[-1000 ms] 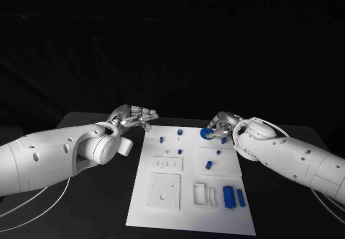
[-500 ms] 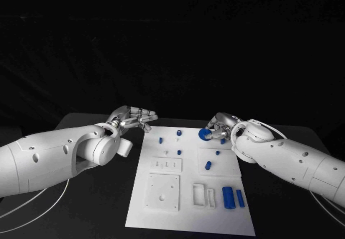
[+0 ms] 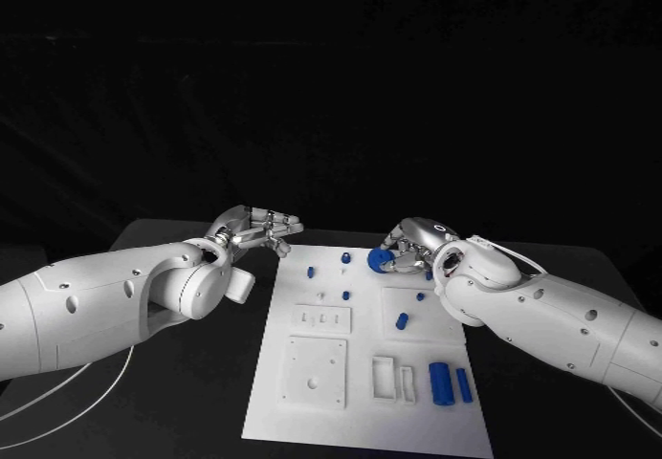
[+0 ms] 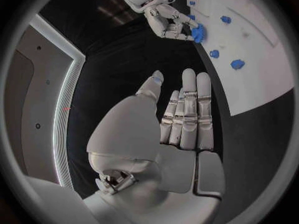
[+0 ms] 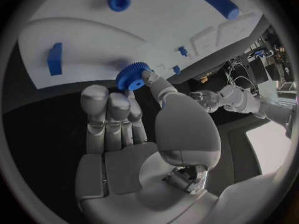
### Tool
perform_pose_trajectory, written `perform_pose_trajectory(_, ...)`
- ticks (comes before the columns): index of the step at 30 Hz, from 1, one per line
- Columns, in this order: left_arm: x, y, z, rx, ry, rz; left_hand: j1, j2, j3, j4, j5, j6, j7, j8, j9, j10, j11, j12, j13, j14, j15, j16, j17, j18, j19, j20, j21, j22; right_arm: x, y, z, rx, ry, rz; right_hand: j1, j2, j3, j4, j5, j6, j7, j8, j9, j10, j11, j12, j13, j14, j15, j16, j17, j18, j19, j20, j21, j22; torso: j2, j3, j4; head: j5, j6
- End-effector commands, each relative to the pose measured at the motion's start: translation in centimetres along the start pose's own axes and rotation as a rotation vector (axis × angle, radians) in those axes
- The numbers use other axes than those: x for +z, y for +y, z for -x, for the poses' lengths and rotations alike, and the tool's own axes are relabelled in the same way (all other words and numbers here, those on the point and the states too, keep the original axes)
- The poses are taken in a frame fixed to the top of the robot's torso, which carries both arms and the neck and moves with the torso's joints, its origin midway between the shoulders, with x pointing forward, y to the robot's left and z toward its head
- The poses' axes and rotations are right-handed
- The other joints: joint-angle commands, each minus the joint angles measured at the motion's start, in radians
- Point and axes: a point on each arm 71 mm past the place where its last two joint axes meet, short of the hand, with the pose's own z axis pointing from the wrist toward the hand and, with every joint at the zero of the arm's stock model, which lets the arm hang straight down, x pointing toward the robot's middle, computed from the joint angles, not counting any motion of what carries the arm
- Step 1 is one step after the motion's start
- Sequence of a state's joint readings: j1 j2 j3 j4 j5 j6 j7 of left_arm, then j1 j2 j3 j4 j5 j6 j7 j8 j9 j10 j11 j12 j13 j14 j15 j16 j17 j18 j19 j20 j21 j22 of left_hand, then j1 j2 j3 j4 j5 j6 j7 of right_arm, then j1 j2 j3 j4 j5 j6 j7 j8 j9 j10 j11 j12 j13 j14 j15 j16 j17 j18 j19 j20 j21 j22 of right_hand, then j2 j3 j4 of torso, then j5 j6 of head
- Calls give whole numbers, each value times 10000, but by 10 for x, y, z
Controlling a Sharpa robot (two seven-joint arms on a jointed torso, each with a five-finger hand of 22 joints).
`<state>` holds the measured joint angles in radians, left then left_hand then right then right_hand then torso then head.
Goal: Assemble the parts on the task board
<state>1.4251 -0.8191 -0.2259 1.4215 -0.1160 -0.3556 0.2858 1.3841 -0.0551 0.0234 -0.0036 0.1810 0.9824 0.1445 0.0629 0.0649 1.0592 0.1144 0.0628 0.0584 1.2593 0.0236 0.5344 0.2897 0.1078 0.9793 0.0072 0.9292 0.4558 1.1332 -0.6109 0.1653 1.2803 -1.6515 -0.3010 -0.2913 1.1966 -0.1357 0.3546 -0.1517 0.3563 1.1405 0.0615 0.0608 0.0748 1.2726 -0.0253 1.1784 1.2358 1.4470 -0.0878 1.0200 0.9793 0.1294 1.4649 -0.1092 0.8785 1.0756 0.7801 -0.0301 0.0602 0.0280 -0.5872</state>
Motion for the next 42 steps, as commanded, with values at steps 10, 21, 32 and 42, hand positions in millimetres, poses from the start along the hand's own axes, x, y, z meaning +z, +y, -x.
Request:
perform_pose_trajectory(10, 0, -2, -2, -44, 107, -123, 8, 48, -31, -33, -19, -53, -3, -5, 3, -81, 13, -19, 11, 35, 37, -40, -9, 173, -9, 34, 38, -9, -4, 44, 4, -808, -1062, 1159, 46, -169, 255, 61, -226, 746, -34, 24, 338, 56, -34, -66, 7, -23, -68, -63, -6, -52, 542, -57, -35, 18, 12, -27, 25, 35, 13)
perform_pose_trajectory(21, 1, -2, -4, -47, 154, -129, 38, 53, -27, -58, 3, -46, -2, -4, 3, -69, 11, -17, 11, 33, 34, -39, -9, 174, -11, 32, 56, -37, 1, 59, -17, -1071, -757, 1441, 24, -179, 296, 95, -276, 725, -27, 24, 319, 35, -29, -95, -8, -27, -65, -87, -24, -44, 538, -55, -64, -2, 29, -18, 42, 114, 15)
perform_pose_trajectory(32, 2, -2, -5, -50, 192, -118, 68, 75, -25, -105, 25, -46, 3, -5, 2, -67, 12, -17, 11, 28, 32, -40, -9, 174, -17, 29, 71, -51, 6, 73, -28, -1111, -680, 1672, 45, -177, 304, 85, -252, 718, -23, 23, 309, 44, -30, -90, -3, -24, -67, -93, -25, -32, 538, -56, -82, -15, 23, -13, 22, 196, -11)
perform_pose_trajectory(42, 3, -2, -6, -50, 209, -117, 66, 86, -27, -127, 38, -43, 5, -5, 2, -69, 13, -19, 10, 26, 31, -40, -9, 174, -19, 27, 84, -55, 10, 77, -33, -1158, -627, 1687, 46, -177, 302, 83, -263, 705, -19, 24, 302, 38, -29, -100, -8, -24, -65, -100, -29, -24, 540, -54, -80, -15, 22, -9, 15, 223, -55)
